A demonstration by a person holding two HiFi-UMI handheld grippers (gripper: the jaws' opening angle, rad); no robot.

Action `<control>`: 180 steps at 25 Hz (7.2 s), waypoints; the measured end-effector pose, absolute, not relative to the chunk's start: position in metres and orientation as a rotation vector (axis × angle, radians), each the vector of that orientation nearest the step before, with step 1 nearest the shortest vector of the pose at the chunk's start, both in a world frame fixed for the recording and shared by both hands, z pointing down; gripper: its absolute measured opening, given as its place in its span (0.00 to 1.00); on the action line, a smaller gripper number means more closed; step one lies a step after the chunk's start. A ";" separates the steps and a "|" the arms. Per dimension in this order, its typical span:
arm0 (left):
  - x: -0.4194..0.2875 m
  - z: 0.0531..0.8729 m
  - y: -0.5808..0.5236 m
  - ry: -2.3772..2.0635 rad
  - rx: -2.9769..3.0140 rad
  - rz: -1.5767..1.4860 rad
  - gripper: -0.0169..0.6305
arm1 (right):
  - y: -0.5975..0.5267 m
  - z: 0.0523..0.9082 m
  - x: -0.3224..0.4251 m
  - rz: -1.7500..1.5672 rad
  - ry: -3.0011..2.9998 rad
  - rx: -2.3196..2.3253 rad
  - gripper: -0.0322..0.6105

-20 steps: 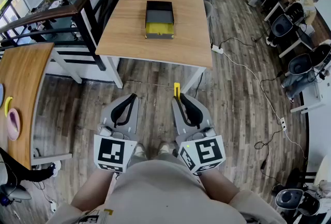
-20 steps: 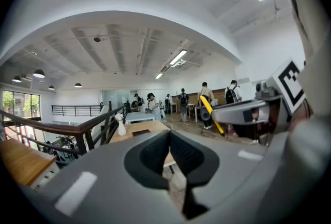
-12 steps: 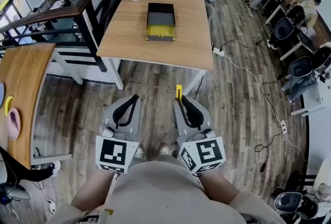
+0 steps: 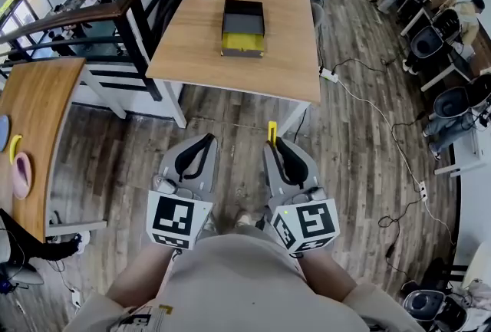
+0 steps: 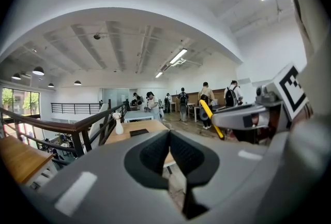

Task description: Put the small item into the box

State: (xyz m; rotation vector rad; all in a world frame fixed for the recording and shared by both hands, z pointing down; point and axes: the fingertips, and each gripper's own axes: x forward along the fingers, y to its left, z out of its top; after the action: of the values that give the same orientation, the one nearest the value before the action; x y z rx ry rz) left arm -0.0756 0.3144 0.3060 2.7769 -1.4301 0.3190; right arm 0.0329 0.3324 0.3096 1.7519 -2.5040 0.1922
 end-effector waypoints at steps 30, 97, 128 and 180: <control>-0.001 0.308 0.292 -1.581 2.732 0.367 0.03 | 0.298 0.308 0.140 0.121 -2.543 1.720 0.15; -0.105 0.340 -0.221 -1.287 2.752 0.356 0.03 | -0.194 0.326 0.045 0.236 -2.292 1.846 0.15; -0.051 0.389 -0.268 -1.323 2.646 0.575 0.03 | -0.266 0.396 0.066 0.442 -2.404 1.390 0.15; -0.034 0.596 -0.330 -1.037 2.323 0.796 0.03 | -0.318 0.705 0.024 0.641 -1.873 0.685 0.15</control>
State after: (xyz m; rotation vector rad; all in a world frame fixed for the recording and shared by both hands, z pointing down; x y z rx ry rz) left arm -0.0342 -0.3298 0.5959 2.3233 -1.0365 0.7964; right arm 0.0239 -0.3183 0.7045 0.6847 -1.8733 0.6409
